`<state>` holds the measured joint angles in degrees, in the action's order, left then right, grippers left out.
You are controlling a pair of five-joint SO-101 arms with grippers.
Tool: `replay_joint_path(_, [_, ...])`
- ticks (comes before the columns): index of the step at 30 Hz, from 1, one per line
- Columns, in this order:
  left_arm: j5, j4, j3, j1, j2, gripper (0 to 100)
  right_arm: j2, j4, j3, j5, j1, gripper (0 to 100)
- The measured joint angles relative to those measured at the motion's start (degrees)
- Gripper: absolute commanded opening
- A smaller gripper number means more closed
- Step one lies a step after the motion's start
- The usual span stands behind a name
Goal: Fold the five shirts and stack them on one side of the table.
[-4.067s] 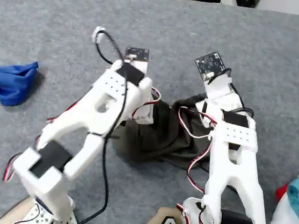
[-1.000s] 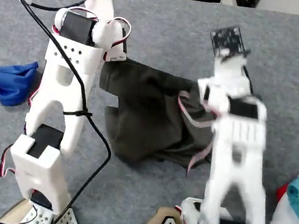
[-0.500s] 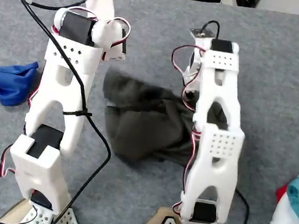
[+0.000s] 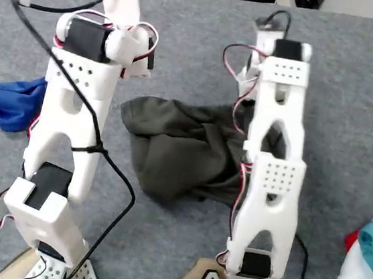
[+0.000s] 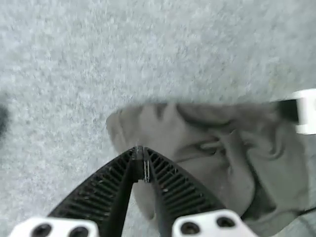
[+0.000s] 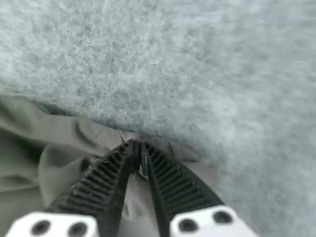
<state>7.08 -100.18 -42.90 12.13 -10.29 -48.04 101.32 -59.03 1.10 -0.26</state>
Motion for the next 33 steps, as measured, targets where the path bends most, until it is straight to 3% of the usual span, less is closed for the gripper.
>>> replay_joint_path(6, [-4.75, 0.35, 9.93, -1.67, 0.00, 2, 20.84, 0.00, 16.35, 0.00, 2.37, 0.5])
replay_joint_path(9, [-6.42, 5.01, 15.47, -2.46, -1.67, 3, 32.79, 0.00, 26.11, 0.00, 2.11, 0.5])
replay_joint_path(17, [-5.36, 15.91, 19.87, -3.08, -15.03, 30, 42.90, -2.46, 51.34, 0.00, 2.29, 0.5])
replay_joint_path(20, [-0.88, 16.35, 16.18, -3.08, -19.52, 35, 42.99, -5.98, 58.02, 0.00, 2.29, 0.5])
replay_joint_path(25, [3.52, 16.44, 4.13, -3.08, -26.99, 34, 42.99, -12.66, 65.05, 0.00, 2.29, 0.5])
replay_joint_path(33, [4.13, 17.85, -17.14, -3.78, -42.46, 26, 42.99, -22.77, 66.55, -2.02, 2.81, 0.5])
